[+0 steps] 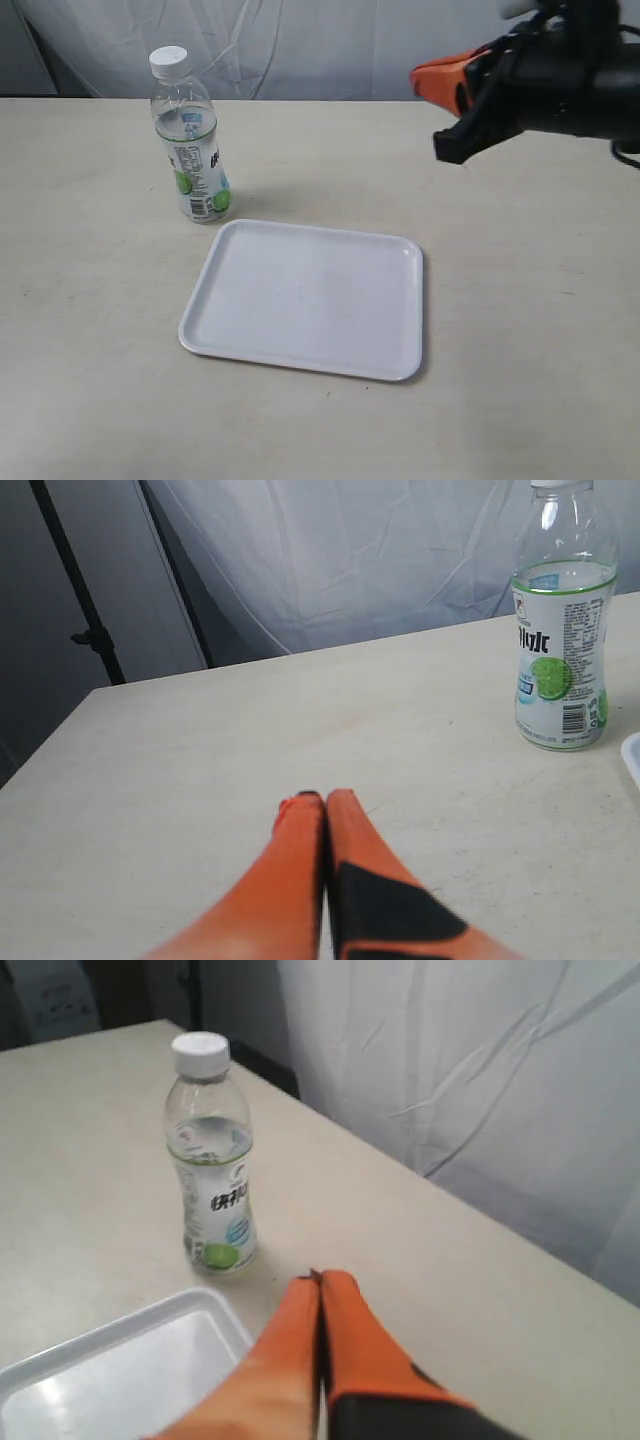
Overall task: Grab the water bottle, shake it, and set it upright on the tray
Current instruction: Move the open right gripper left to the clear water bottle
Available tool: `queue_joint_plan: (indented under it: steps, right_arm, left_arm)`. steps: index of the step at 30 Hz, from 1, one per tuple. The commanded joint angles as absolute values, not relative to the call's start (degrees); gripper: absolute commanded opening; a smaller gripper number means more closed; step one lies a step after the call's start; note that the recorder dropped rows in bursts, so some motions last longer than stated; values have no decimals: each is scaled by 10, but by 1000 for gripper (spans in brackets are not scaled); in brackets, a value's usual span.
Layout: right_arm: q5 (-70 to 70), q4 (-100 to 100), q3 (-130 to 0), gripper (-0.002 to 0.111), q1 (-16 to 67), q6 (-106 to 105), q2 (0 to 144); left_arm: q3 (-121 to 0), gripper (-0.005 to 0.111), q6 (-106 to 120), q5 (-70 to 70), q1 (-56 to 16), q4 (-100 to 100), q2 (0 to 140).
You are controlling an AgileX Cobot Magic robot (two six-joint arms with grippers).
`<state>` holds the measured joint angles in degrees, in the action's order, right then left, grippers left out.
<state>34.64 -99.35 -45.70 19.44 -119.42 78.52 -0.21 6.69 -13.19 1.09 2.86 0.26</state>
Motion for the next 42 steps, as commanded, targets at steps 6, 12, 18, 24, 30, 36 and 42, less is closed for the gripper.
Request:
queue_joint_plan:
  steps: [6, 12, 18, 24, 30, 36, 42]
  right_arm:
    - [461, -999, -641, 76, 298, -1206, 1051]
    - [456, -999, -731, 104, 360, -1206, 1151]
    - [393, -999, -801, 104, 395, -1206, 1205]
    - [326, -999, -833, 104, 401, -1187, 1217]
    - [313, -999, -840, 104, 401, -1184, 1220]
    - [307, -999, -910, 104, 401, -1176, 1264]
    - [323, -999, -957, 104, 401, -1155, 1302]
  left_arm:
    - [0, 0, 65, -133, 11, 27, 0]
    - [0, 0, 65, -133, 11, 27, 0]
    - [0, 0, 65, -133, 11, 27, 0]
    - [0, 0, 65, -133, 11, 27, 0]
    - [0, 0, 65, -133, 11, 27, 0]
    - [0, 0, 65, -133, 11, 27, 0]
    - [0, 0, 65, -133, 11, 27, 0]
